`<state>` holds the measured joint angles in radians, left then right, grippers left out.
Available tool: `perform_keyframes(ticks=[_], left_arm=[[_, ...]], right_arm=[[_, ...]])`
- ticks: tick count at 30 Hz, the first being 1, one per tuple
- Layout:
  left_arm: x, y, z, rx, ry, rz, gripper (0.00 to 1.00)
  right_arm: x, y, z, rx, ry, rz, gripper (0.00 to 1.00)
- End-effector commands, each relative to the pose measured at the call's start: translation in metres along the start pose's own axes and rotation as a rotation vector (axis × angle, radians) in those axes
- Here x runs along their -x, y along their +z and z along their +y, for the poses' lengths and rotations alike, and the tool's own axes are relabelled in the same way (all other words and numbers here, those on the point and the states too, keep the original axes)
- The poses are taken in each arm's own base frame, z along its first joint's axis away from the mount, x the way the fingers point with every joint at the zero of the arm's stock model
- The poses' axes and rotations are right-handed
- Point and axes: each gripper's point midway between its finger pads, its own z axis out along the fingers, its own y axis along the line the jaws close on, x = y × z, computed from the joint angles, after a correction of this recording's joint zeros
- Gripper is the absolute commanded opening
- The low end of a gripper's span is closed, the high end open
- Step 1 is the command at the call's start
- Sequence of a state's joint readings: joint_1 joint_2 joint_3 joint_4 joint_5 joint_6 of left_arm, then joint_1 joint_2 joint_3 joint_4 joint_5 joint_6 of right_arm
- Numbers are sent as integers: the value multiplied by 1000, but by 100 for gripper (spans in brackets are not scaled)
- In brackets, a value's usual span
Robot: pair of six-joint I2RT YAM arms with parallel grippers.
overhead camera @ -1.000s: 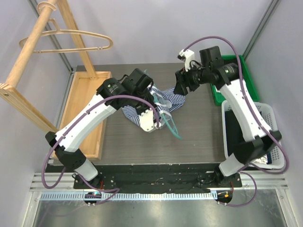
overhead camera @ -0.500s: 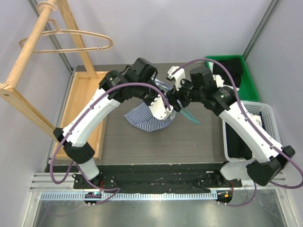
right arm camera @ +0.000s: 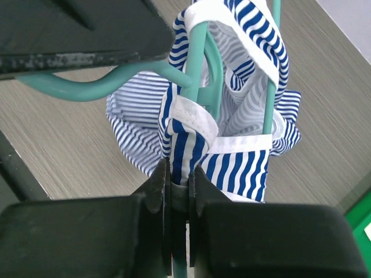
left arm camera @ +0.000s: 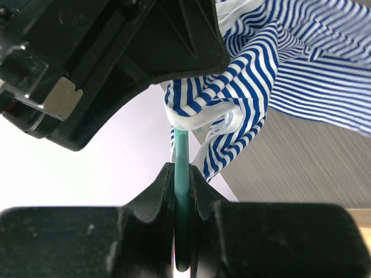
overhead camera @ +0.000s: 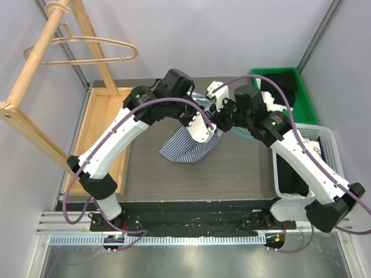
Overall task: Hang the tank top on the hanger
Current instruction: Hang the tank top on the hanger.
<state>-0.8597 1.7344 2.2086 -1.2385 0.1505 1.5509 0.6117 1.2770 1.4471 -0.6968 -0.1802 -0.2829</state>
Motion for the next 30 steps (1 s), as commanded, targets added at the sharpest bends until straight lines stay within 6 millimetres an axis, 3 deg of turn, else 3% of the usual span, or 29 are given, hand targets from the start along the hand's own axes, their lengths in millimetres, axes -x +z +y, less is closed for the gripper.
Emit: perform_keyframes(ticks=[1, 3, 5, 7, 8, 10, 11, 16, 18, 19, 20, 22, 23, 25, 26, 27, 28, 29, 30], left_arm=[[5, -19, 25, 111, -20, -15, 0], [7, -23, 32, 148, -37, -19, 12], [7, -25, 36, 177, -71, -22, 30], [6, -38, 50, 265, -108, -17, 39], [5, -44, 57, 302, -126, -11, 60], [2, -66, 72, 393, -160, 8, 82], [2, -76, 75, 425, -209, 5, 99], [-2, -135, 86, 610, -332, 22, 100], [-12, -152, 82, 658, -361, 82, 100], [-16, -154, 77, 659, -367, 100, 100], [-15, -171, 72, 679, -370, 98, 100], [-26, -183, 62, 700, -417, 117, 100], [-28, -202, 57, 732, -432, 121, 100], [-43, -211, 43, 740, -468, 169, 100], [-45, -225, 35, 762, -471, 185, 100], [-50, -233, 27, 769, -478, 209, 100], [-56, -222, 14, 731, -479, 236, 100], [-55, -234, 4, 749, -478, 250, 100], [-57, -233, -3, 739, -484, 261, 99]], right_arm=[[23, -14, -14, -77, -22, -93, 1], [29, -18, -17, -90, -26, -105, 1], [33, -21, -17, -94, -28, -112, 1], [42, -26, -17, -89, -29, -132, 1], [49, -31, -17, -89, -32, -148, 1], [55, -31, -15, -72, -29, -155, 1], [64, -36, -15, -70, -31, -173, 1], [93, -46, -13, -32, -39, -217, 1], [112, -60, -9, -2, -36, -262, 1], [117, -61, -8, 16, -30, -271, 1], [128, -71, 2, 73, -36, -308, 1], [135, -77, 13, 159, -13, -327, 1], [139, -86, 25, 253, -9, -346, 1], [141, -97, 44, 417, 51, -355, 1], [142, -98, 45, 482, 88, -356, 1], [143, -113, 67, 658, 100, -372, 1], [145, -118, 70, 712, 175, -358, 1], [149, -116, 59, 709, 187, -387, 1], [150, -112, 48, 682, 212, -392, 1]])
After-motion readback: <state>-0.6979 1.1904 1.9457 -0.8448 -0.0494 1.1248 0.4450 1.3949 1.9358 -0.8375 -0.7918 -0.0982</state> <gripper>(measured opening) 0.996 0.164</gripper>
